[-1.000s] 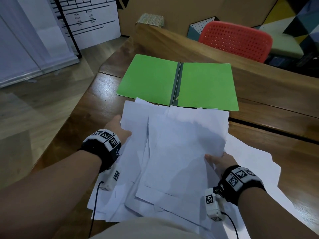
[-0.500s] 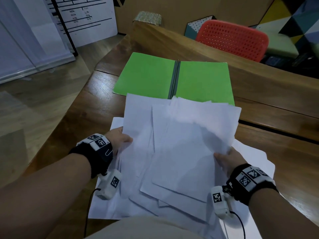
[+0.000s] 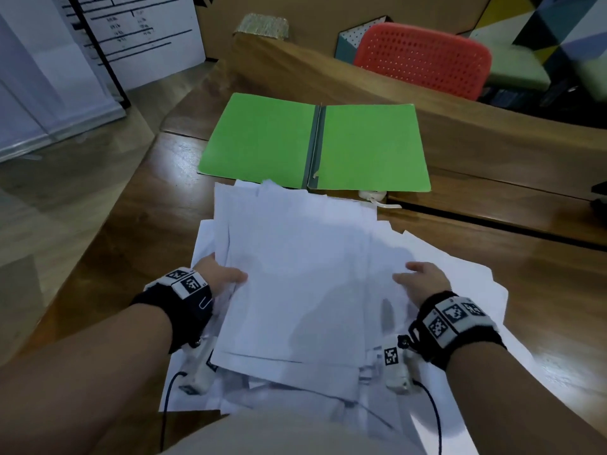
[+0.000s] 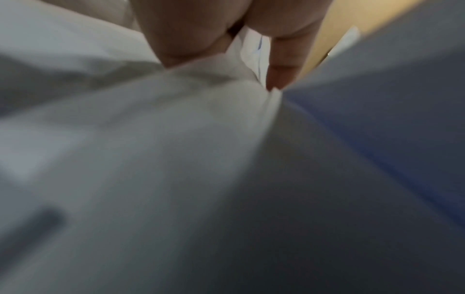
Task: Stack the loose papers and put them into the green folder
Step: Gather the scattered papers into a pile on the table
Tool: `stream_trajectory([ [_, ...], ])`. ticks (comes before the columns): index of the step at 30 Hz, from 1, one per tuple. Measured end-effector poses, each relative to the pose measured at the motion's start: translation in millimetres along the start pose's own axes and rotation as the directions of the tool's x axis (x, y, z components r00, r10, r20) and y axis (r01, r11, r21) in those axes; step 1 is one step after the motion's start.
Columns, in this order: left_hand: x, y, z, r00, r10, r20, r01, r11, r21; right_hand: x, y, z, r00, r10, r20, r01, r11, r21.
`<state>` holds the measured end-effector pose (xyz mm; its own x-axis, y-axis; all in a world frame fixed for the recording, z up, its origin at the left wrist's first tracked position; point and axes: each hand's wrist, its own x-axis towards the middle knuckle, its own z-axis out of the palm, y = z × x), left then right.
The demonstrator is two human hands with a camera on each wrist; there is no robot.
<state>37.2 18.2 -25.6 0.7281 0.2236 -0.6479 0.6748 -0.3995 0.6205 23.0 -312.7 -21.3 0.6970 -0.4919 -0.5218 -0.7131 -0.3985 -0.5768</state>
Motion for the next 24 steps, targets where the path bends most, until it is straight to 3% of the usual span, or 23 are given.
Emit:
stream_trajectory([
  [2,1,-1,-2,0.999,-0.027,0.029,0.030,0.994,-0.108,2,15,-30,0.973,0.150,-0.177,-0.167,0.982,-0.085],
  [3,2,-2,-2,0.997,-0.038,0.074,0.052,0.977,-0.205,0,21,-37,0.959,0.201,-0.199,-0.223,0.971,-0.092],
  [5,1,-5,0,0.983,-0.049,0.176,0.117,0.911,-0.396,0,26,-39,0.958,0.253,-0.133,-0.258,0.966,-0.025],
  [7,-2,-9,6,0.973,-0.041,0.226,0.139,0.887,-0.440,-3,28,-28,0.975,0.222,-0.031,-0.222,0.975,0.020],
  [9,-9,-8,12,0.979,0.028,0.201,0.050,0.927,-0.372,-10,24,-17,0.987,0.156,0.034,-0.155,0.988,-0.010],
  [11,-11,-6,17,0.984,0.103,0.143,-0.075,0.979,-0.188,-17,18,-16,0.994,0.096,0.056,-0.096,0.995,-0.011],
  [13,-11,-2,17,0.986,0.158,0.047,-0.160,0.986,0.054,-17,18,-28,0.998,0.064,-0.009,-0.064,0.998,-0.017],
  [15,-14,3,13,0.984,0.177,-0.003,-0.173,0.969,0.178,-13,23,-47,0.990,0.077,-0.116,-0.083,0.995,-0.049],
  [17,-17,7,11,0.982,0.187,-0.011,-0.180,0.957,0.228,-7,30,-64,0.977,0.117,-0.181,-0.134,0.987,-0.086],
  [24,-20,10,12,0.983,0.182,0.033,-0.184,0.941,0.284,-2,38,-59,0.988,0.113,-0.108,-0.115,0.993,-0.013],
])
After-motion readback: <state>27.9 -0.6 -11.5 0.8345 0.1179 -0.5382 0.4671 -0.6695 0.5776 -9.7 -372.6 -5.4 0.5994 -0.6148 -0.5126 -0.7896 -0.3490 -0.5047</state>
